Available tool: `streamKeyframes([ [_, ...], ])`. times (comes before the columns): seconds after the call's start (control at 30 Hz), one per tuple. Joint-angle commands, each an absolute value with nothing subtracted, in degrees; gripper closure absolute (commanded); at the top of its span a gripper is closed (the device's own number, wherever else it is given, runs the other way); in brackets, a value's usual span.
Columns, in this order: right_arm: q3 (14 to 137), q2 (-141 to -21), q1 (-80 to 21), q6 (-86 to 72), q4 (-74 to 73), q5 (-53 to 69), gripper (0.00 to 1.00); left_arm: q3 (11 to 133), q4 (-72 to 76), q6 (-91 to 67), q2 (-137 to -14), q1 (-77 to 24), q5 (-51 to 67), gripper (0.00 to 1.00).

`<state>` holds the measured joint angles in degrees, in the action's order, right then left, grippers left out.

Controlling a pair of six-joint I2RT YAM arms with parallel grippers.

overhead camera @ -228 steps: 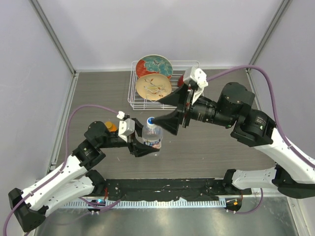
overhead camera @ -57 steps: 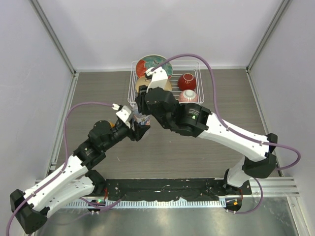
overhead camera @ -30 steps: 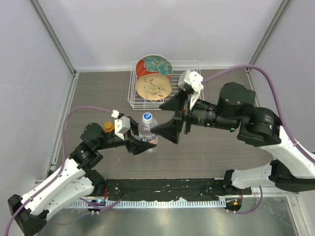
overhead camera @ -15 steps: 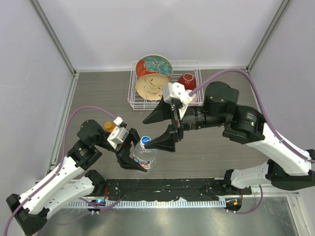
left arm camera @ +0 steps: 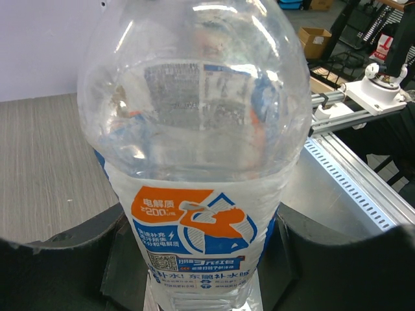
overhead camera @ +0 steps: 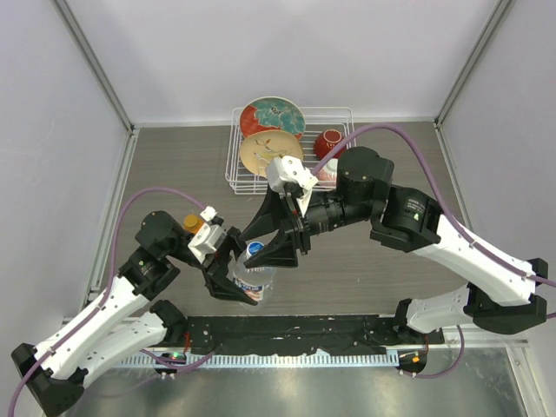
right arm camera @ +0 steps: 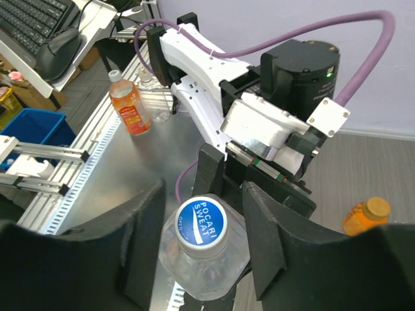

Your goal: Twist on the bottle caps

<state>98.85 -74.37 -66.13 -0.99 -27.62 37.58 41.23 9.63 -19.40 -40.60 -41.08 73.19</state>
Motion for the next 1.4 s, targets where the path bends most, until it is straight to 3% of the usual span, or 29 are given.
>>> streamKeyframes([
  [0.0,96.86,-72.60,-65.74,-2.90,-22.77,40.34,0.47,43.77,12.39,-20.57,-40.43,-40.52,74.00,1.00],
  [0.2,95.28,-71.72,-65.21,-4.22,-20.92,40.52,0.64,44.12,12.57,-20.57,-40.61,-40.17,73.65,1.00],
  [0.33,94.57,-71.46,-64.86,-4.83,-20.57,40.08,0.85,43.86,12.66,-20.30,-40.61,-39.82,72.86,1.00],
  [0.53,95.00,-72.15,-64.51,-4.92,-24.15,28.50,0.98,43.42,12.83,-17.50,-40.87,-39.46,65.94,1.00],
  [0.83,97.47,-76.81,-64.42,-8.17,-34.71,-11.40,0.99,41.05,13.35,-7.30,-41.13,-39.55,25.69,1.00],
  [1.37,101.87,-83.40,-71.18,-16.70,-39.20,-48.66,0.99,35.68,14.50,-2.98,-38.76,-39.55,1.15,1.00],
])
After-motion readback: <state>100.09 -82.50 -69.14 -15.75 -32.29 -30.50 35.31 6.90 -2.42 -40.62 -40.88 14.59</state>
